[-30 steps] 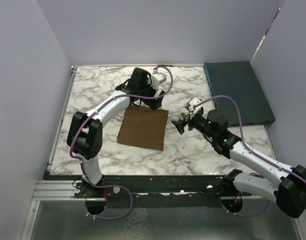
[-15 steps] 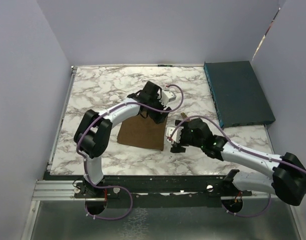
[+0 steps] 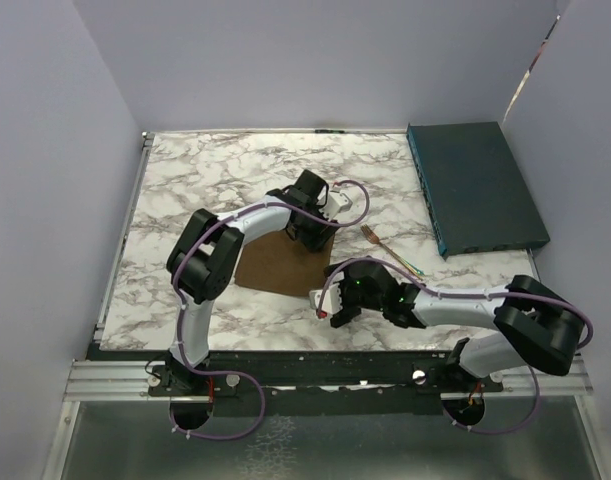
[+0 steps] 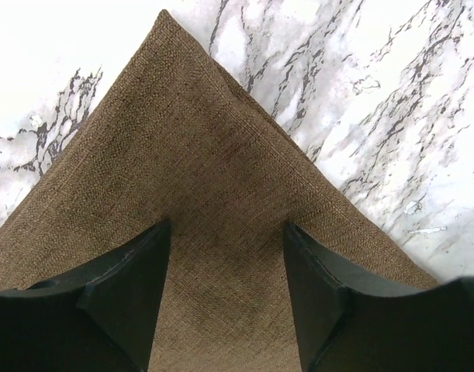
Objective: Fold the napkin into a case and place the utensils inside
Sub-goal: Fold the napkin at the center of the board.
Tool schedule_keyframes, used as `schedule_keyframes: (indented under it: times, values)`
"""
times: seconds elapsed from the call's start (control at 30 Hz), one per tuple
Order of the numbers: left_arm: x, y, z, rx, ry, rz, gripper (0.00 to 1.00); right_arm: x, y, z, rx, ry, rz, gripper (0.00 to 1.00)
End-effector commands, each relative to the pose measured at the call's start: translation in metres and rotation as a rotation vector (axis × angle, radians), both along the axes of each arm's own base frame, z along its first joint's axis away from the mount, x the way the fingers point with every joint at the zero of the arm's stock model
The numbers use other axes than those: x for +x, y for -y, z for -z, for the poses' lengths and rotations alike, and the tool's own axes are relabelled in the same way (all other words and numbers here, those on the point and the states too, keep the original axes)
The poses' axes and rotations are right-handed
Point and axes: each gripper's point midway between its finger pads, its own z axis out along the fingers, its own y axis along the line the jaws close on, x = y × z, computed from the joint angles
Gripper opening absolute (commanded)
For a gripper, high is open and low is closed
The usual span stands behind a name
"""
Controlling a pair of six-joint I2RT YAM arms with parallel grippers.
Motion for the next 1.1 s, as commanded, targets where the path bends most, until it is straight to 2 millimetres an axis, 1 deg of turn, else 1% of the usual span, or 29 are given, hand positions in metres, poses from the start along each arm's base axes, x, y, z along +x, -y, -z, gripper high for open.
schedule_keyframes:
  times: [0.0,0.1,0.23,0.43,0.5,0.57,0.77,0.87,0.93,1.0,1.07]
  values:
    - [-0.007,-0.011,0.023,0.082,-0.051,-0.012,0.61,0.002,-0.006,0.009,-0.054,0.119,-0.063,1.0]
    - [-0.007,-0.013,0.026,0.098,-0.056,-0.014,0.6,0.002,-0.012,0.015,-0.063,0.154,-0.084,0.98]
    - [-0.008,-0.016,0.029,0.115,-0.061,-0.021,0.59,-0.002,-0.021,0.025,-0.073,0.13,-0.111,0.94]
    - [-0.008,-0.018,0.028,0.121,-0.061,-0.032,0.57,-0.013,-0.027,0.039,-0.054,0.077,-0.118,0.82]
    - [-0.007,-0.017,0.029,0.121,-0.063,-0.032,0.57,-0.013,-0.029,0.04,-0.047,0.064,-0.105,0.75]
    - [-0.007,-0.018,0.03,0.126,-0.063,-0.032,0.56,-0.012,-0.029,0.04,-0.04,0.051,-0.087,0.66]
    - [-0.01,-0.022,0.034,0.142,-0.066,-0.027,0.54,-0.009,-0.028,0.034,-0.009,0.021,-0.016,0.33]
    - [-0.01,-0.022,0.035,0.146,-0.07,-0.026,0.52,-0.007,-0.032,0.028,0.016,0.008,0.002,0.28]
    - [-0.01,-0.023,0.036,0.151,-0.068,-0.026,0.51,-0.008,-0.037,0.023,0.04,-0.006,0.001,0.24]
    - [-0.009,-0.024,0.036,0.155,-0.067,-0.025,0.51,-0.01,-0.041,0.019,0.068,-0.028,0.007,0.17]
    - [-0.01,-0.025,0.037,0.162,-0.068,-0.023,0.5,-0.01,-0.046,0.013,0.102,-0.043,0.02,0.07]
